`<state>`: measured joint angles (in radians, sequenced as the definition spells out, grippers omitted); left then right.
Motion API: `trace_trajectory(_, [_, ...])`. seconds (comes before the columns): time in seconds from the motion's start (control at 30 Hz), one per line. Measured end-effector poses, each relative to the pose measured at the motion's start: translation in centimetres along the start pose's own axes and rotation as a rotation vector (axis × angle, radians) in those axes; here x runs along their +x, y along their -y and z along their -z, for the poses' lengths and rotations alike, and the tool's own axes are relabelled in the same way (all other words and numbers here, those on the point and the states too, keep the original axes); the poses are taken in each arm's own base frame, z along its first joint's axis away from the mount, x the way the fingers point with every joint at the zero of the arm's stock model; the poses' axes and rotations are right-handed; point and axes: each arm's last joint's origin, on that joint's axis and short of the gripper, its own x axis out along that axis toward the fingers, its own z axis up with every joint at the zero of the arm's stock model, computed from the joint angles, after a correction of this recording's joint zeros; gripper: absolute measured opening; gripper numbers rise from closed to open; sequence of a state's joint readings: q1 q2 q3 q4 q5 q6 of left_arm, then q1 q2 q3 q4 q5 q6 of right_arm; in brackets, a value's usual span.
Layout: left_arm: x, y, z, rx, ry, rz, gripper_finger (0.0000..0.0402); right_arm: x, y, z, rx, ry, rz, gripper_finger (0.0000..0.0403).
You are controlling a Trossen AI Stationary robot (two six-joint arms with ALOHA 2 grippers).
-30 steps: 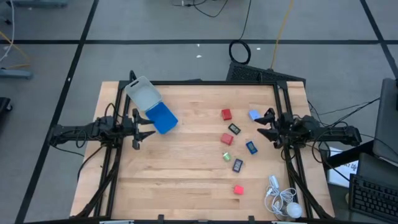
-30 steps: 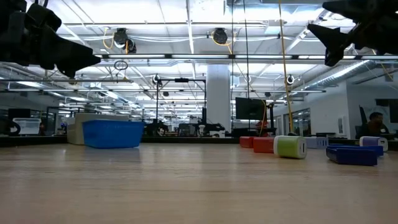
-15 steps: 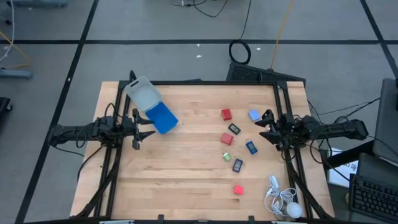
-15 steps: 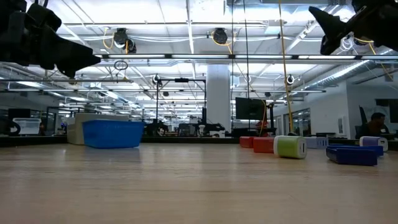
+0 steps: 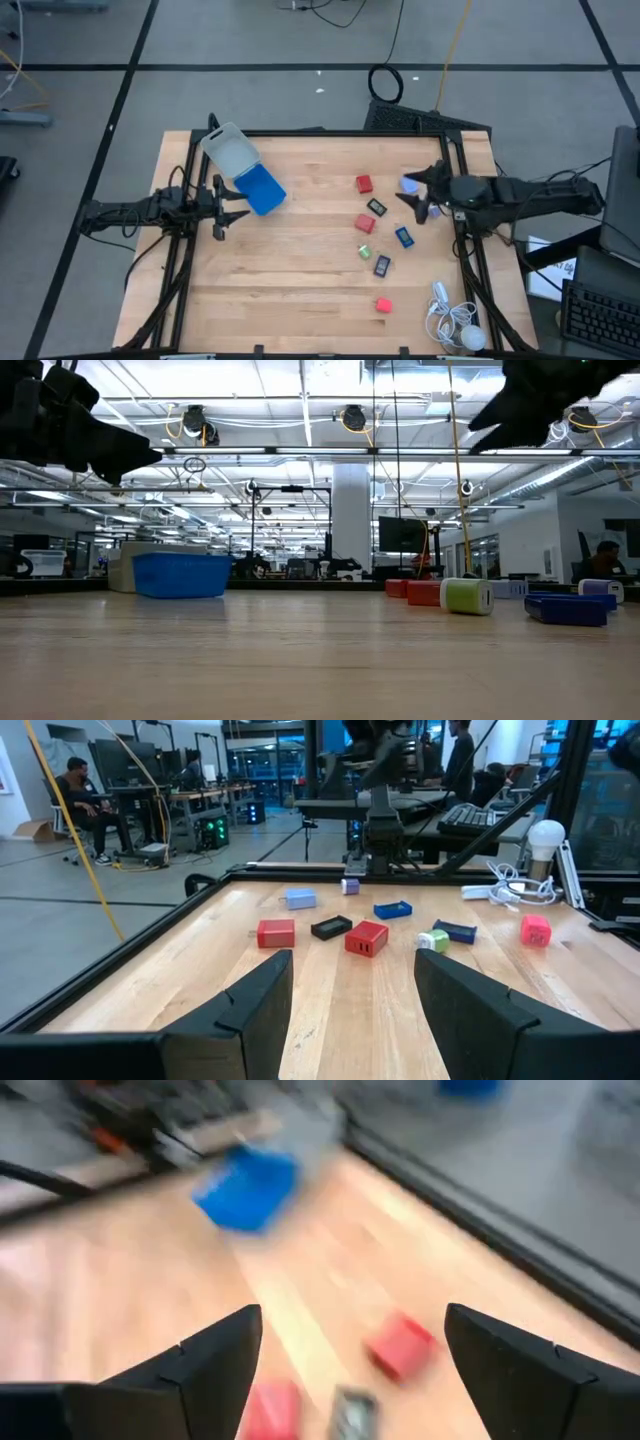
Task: Pick & Place Office items
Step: Put the violet charger adapter into the gray bin
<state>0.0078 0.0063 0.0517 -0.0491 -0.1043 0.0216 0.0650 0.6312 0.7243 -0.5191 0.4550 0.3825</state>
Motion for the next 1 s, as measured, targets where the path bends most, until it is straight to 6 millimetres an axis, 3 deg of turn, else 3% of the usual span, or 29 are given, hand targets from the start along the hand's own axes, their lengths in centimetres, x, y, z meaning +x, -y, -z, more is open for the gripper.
trace_trajectory(0.17, [0.0, 0.0, 0.0, 0.0, 0.0, 0.0, 0.0214, 0.5, -0.3, -0.2, 0.065, -0.38, 0.199, 0.0291])
trace_trajectory(0.43, [0.0, 0.0, 0.0, 0.0, 0.0, 0.0, 0.0214, 3.0, 0.8, 3.1, 0.245, -0.832, 0.408, 0.0282])
trace_trajectory(0.67, [0.0, 0.0, 0.0, 0.0, 0.0, 0.0, 0.0214, 4.1, 3.1, 6.1, 0.376, -0.956, 0.553, 0.0285])
trace_trajectory(1.0, [0.0, 0.0, 0.0, 0.0, 0.0, 0.0, 0.0214, 5.1, 4.4, 8.7, 0.534, -0.906, 0.632, 0.0275])
